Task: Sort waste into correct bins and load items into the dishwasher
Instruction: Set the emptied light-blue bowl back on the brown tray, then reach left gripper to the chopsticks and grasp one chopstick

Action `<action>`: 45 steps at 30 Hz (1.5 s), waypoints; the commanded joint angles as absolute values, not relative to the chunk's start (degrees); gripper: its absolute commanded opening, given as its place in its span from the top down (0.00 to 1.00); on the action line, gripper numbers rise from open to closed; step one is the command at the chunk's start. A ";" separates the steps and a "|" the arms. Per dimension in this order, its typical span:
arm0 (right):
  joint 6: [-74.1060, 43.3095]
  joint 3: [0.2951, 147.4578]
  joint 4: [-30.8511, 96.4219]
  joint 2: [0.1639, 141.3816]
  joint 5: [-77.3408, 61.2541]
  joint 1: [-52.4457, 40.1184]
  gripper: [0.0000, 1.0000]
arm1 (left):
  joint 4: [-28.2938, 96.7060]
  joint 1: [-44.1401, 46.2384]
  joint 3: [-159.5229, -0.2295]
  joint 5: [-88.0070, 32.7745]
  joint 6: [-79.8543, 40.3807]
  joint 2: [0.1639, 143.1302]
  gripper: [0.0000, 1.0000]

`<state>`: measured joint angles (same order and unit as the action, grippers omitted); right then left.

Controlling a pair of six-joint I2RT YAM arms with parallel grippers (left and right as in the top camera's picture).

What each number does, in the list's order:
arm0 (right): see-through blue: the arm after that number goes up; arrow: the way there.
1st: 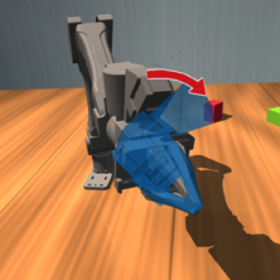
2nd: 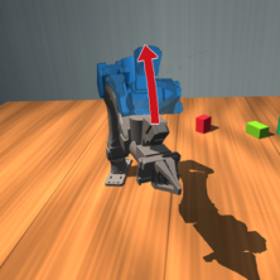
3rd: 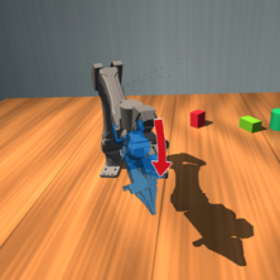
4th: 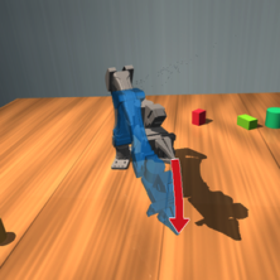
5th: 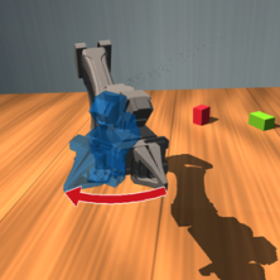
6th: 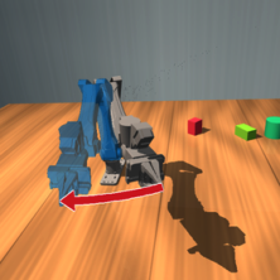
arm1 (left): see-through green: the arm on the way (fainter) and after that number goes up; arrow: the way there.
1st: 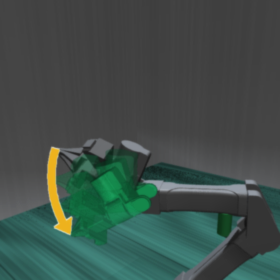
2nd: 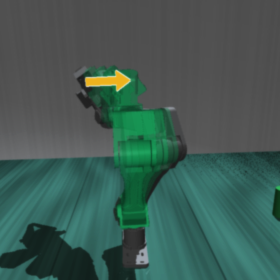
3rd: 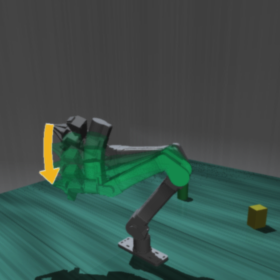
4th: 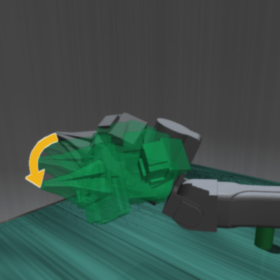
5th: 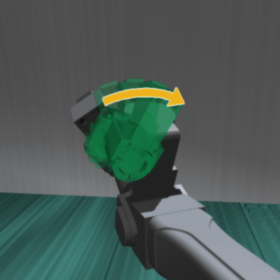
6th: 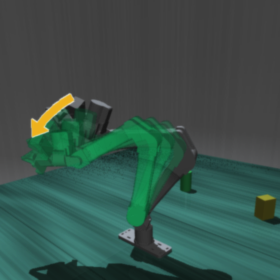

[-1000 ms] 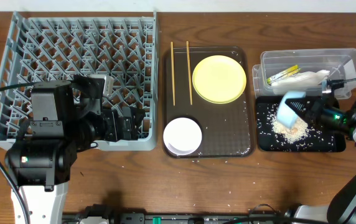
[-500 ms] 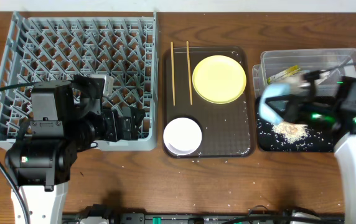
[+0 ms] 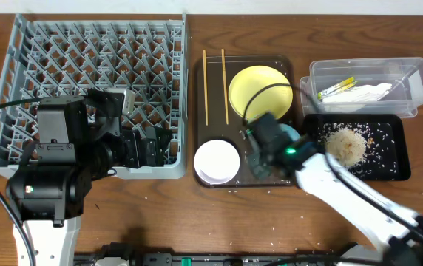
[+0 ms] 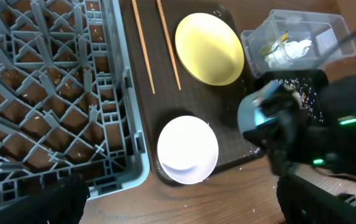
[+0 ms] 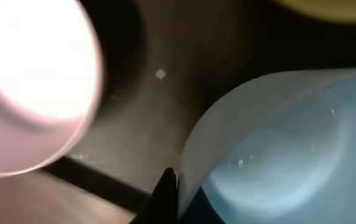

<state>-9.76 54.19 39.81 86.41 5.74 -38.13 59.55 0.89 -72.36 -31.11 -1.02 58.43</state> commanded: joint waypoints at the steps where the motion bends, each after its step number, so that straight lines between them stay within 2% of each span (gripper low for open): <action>1: -13.32 54.26 39.68 88.60 15.64 -39.44 0.99 | 59.51 1.10 -73.30 -30.81 -0.03 58.41 0.02; 2: -13.28 54.26 39.16 88.60 15.25 -39.46 0.99 | 59.51 1.10 -73.30 -30.81 -0.05 58.41 0.02; 4: -13.21 54.33 38.50 88.38 13.47 -39.44 0.72 | 59.51 1.10 -73.30 -30.81 -0.03 58.41 0.02; 5: -13.23 54.33 38.63 88.38 13.47 -39.40 0.64 | 59.51 1.10 -73.30 -30.81 -0.03 58.41 0.02; 9: -13.23 54.39 38.57 88.29 13.41 -39.18 0.55 | 59.51 1.10 -73.30 -30.81 -0.03 58.41 0.02; 14: -13.30 56.03 38.09 86.52 12.71 -38.57 0.54 | 59.51 1.10 -73.30 -30.81 -0.03 58.41 0.02; 21: -15.03 64.60 35.07 86.06 -0.23 -34.48 0.55 | 59.33 1.10 -73.30 -30.81 -0.03 58.41 0.02; 27: -16.78 70.17 34.26 86.06 -0.38 -29.78 0.61 | 57.25 1.10 -73.30 -30.83 -0.47 58.39 0.02; 33: -20.38 70.65 30.30 86.87 -0.32 -28.29 0.62 | 53.76 1.10 -73.30 -31.07 -2.83 58.33 0.02; 37: -23.11 70.65 30.65 87.61 1.30 -27.55 0.59 | 52.01 1.10 -73.30 -31.05 -5.26 58.33 0.02; 41: -23.79 70.65 31.64 87.59 0.99 -25.32 0.49 | 50.13 1.13 -73.32 -31.05 -11.99 59.20 0.01; 45: -23.75 70.65 34.26 87.53 -0.80 -22.55 0.45 | 50.04 3.38 -74.61 -27.03 -11.97 62.13 0.06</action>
